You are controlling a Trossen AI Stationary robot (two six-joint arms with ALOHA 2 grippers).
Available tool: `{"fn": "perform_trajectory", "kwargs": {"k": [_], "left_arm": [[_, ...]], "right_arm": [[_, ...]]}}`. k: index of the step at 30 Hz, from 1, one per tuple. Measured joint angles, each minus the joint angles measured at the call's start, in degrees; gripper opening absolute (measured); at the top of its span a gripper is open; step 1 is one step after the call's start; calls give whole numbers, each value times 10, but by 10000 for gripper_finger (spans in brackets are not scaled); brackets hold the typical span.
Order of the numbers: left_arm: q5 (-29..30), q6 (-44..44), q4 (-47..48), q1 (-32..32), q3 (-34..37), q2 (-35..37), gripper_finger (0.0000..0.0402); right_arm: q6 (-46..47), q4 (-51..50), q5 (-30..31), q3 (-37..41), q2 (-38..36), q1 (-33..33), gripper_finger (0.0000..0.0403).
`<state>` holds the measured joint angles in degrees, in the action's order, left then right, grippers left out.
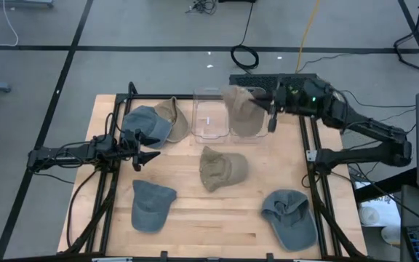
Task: Pick & Place hat
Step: Put the bottom brown cap into the right transparent bin
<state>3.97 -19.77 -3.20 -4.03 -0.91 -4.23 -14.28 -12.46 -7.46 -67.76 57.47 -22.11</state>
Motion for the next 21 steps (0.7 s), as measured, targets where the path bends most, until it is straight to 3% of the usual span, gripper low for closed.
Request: {"fn": "perform_trajectory", "kwargs": {"k": [8, 21], "left_arm": [[0, 0, 0, 0, 0, 0, 324], [0, 0, 0, 0, 0, 0, 324]], "right_arm": [[-28, -20, -116, -25, 23, -125, 0], [-51, -17, -246, -68, 111, -298, 0]]}}
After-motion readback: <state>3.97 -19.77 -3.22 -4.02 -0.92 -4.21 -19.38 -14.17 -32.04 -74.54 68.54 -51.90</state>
